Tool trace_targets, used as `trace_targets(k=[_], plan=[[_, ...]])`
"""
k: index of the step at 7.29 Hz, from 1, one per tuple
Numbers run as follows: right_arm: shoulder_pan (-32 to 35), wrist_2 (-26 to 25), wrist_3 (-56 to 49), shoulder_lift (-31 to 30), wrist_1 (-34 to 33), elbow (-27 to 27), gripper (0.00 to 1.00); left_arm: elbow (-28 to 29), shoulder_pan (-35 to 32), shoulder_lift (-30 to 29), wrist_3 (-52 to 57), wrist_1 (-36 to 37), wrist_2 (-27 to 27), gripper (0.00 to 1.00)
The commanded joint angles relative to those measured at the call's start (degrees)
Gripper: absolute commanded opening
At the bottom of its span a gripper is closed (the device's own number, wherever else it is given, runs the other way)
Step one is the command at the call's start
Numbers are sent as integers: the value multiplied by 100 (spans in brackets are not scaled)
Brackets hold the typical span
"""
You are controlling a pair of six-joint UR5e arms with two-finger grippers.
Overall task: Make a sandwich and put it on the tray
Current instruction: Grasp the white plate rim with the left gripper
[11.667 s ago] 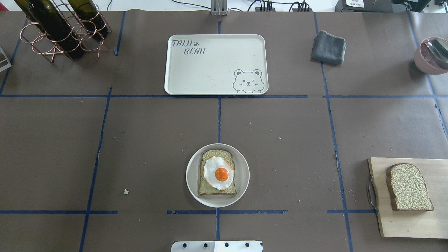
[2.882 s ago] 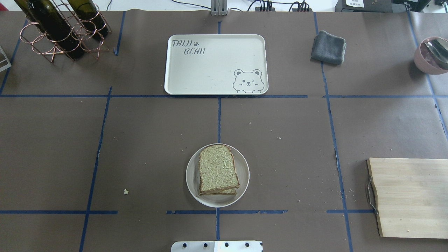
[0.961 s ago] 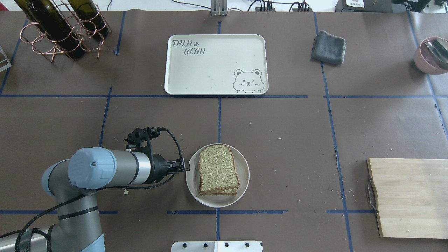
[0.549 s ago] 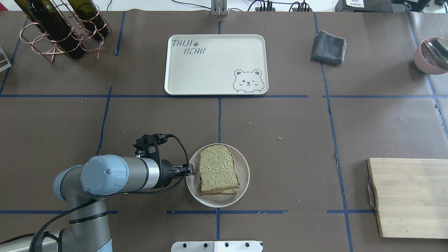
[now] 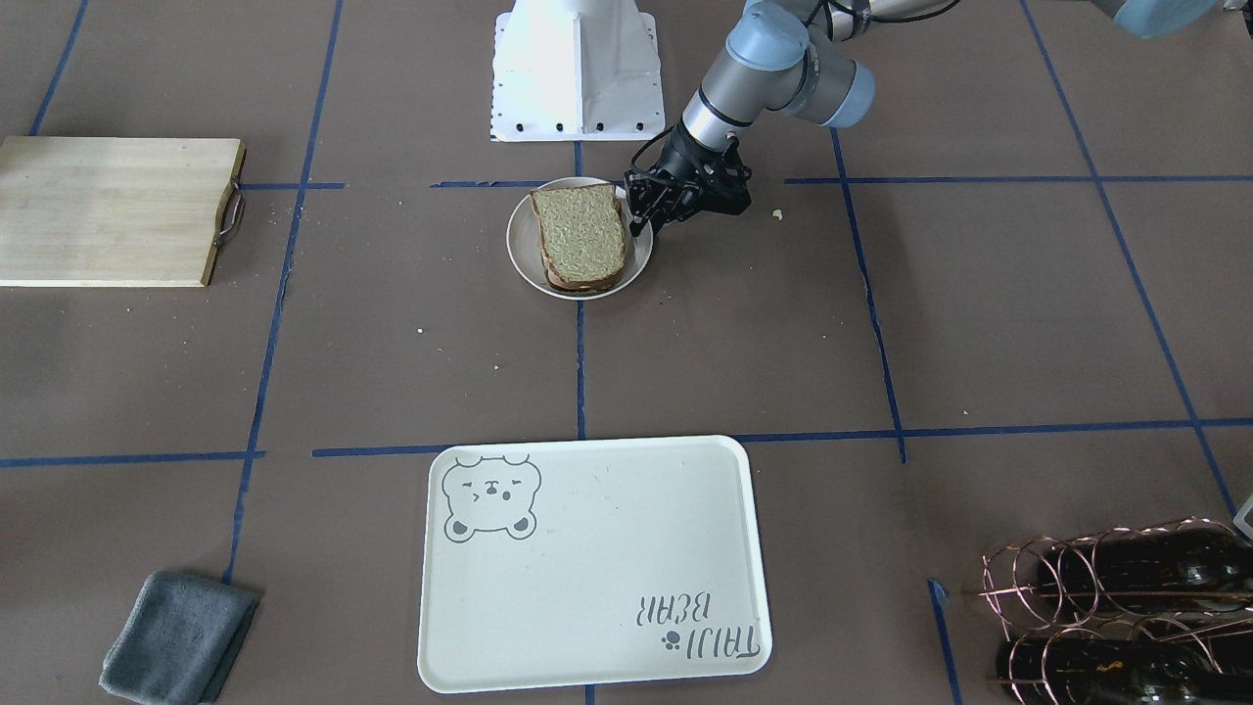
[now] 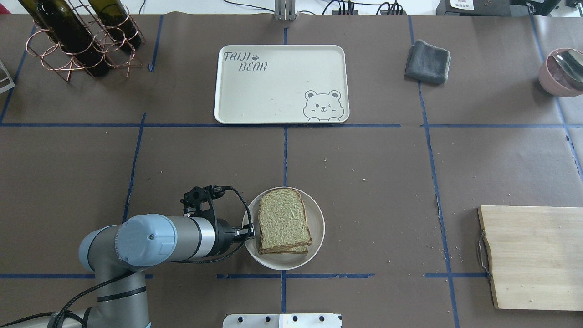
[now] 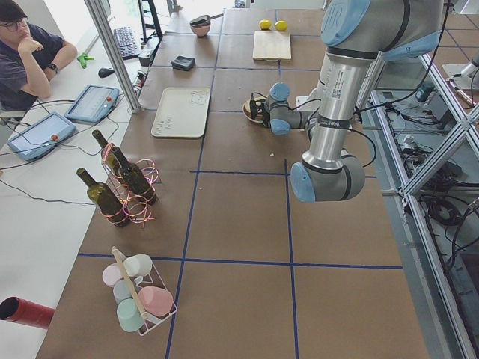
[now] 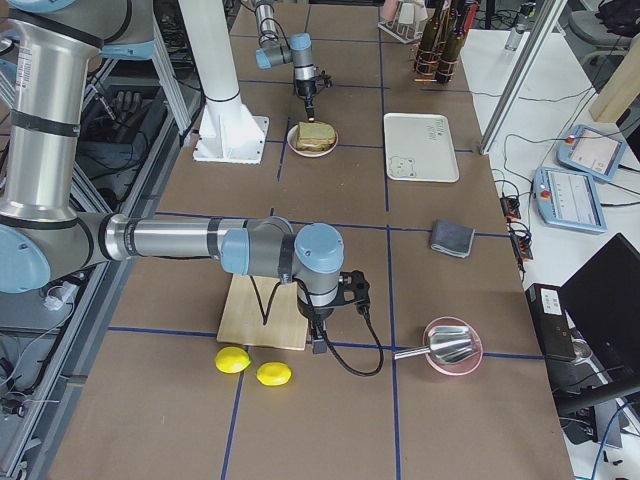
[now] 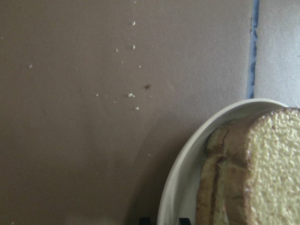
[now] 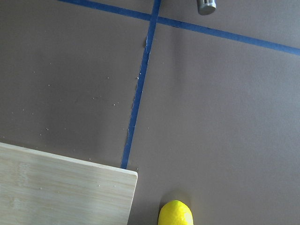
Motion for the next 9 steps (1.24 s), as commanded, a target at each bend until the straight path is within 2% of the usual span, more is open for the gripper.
trace_targets(k=[1, 4, 6, 7, 8, 9], plan=[[0, 0, -3, 0, 0, -4, 100, 3, 44, -26, -51, 1, 7, 0], [0, 0, -3, -9, 0, -22, 100, -207, -26, -18, -8, 27, -46, 0], [0, -26, -21, -17, 9, -13, 100, -191, -481, -70, 10, 63, -185, 0], [0, -26, -29, -26, 9, -4, 100, -86, -936, -227, 10, 63, -648, 0], [0, -35, -29, -26, 9, -4, 100, 132, -1271, -420, 28, 45, -774, 0], [9, -35, -38, -35, 18, -4, 100, 709, -1649, -927, 289, 45, -801, 0]])
